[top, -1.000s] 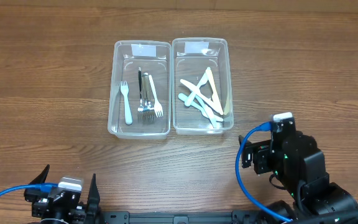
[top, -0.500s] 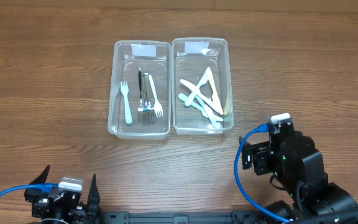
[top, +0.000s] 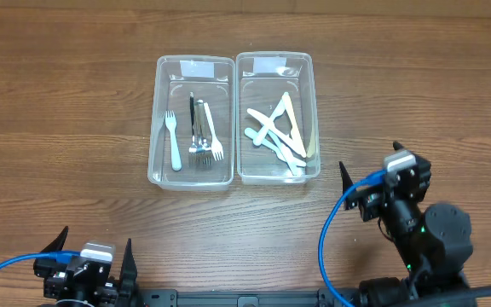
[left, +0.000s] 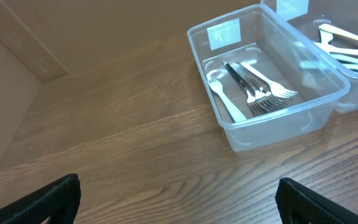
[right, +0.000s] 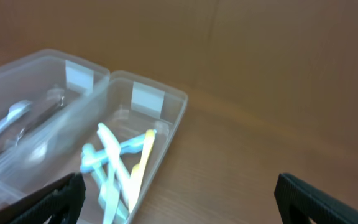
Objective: Pack container
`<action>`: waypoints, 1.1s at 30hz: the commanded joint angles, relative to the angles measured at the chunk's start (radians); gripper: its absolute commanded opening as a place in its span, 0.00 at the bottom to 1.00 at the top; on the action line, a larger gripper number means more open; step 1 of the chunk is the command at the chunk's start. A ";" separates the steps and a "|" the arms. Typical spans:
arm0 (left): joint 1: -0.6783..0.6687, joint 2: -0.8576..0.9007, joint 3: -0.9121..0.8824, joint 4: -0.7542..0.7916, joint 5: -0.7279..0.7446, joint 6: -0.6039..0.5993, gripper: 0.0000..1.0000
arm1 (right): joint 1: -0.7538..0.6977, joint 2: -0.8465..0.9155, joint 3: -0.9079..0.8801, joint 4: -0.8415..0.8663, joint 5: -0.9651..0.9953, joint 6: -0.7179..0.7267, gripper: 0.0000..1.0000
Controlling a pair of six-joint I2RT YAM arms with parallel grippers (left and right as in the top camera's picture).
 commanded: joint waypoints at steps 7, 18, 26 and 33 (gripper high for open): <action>-0.006 -0.003 0.001 0.002 -0.002 -0.010 1.00 | -0.082 -0.248 -0.375 0.424 -0.102 -0.024 1.00; -0.006 -0.003 0.001 0.002 -0.002 -0.010 1.00 | -0.099 -0.409 -0.590 0.459 0.027 0.216 1.00; -0.006 -0.003 0.001 0.002 -0.002 -0.010 1.00 | -0.100 -0.409 -0.590 0.402 0.075 0.288 1.00; -0.006 -0.003 0.001 0.002 -0.002 -0.010 1.00 | -0.100 -0.409 -0.590 0.402 0.076 0.288 1.00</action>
